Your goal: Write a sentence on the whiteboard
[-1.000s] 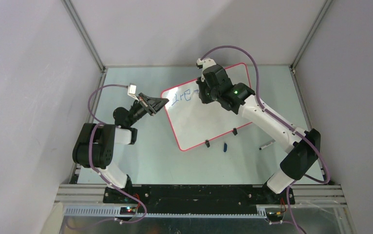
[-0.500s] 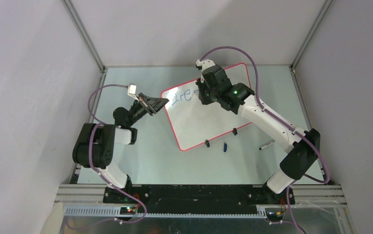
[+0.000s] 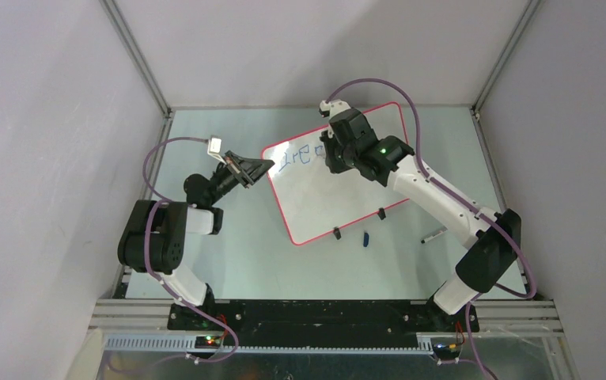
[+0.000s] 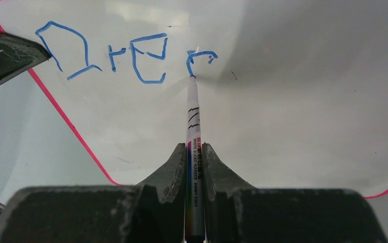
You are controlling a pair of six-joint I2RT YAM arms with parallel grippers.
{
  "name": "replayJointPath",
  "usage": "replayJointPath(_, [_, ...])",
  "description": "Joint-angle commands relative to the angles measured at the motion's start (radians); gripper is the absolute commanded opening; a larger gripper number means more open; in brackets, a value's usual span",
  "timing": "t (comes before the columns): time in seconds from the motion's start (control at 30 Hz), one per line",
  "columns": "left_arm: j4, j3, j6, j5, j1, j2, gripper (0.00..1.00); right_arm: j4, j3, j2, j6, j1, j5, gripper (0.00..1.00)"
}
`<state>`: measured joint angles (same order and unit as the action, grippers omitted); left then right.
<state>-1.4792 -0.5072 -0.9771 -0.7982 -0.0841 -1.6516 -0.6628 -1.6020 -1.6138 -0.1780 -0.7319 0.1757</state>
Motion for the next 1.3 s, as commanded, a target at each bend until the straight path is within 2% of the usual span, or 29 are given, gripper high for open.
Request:
replayJointPath(0.0, [-0.053, -0.033, 0.039, -0.055, -0.021, 0.002, 0.0, -0.009, 0.013, 0.029, 0.012, 0.017, 0.016, 0.0])
replayJointPath(0.8, [-0.053, -0.034, 0.04, -0.058, -0.022, 0.002, 0.0, -0.03, -0.117, -0.036, -0.001, 0.044, 0.029, 0.0])
replayJointPath(1.27, [-0.053, -0.034, 0.04, -0.059, -0.022, 0.002, 0.0, -0.042, -0.08, -0.014, -0.004, 0.046, 0.024, 0.0])
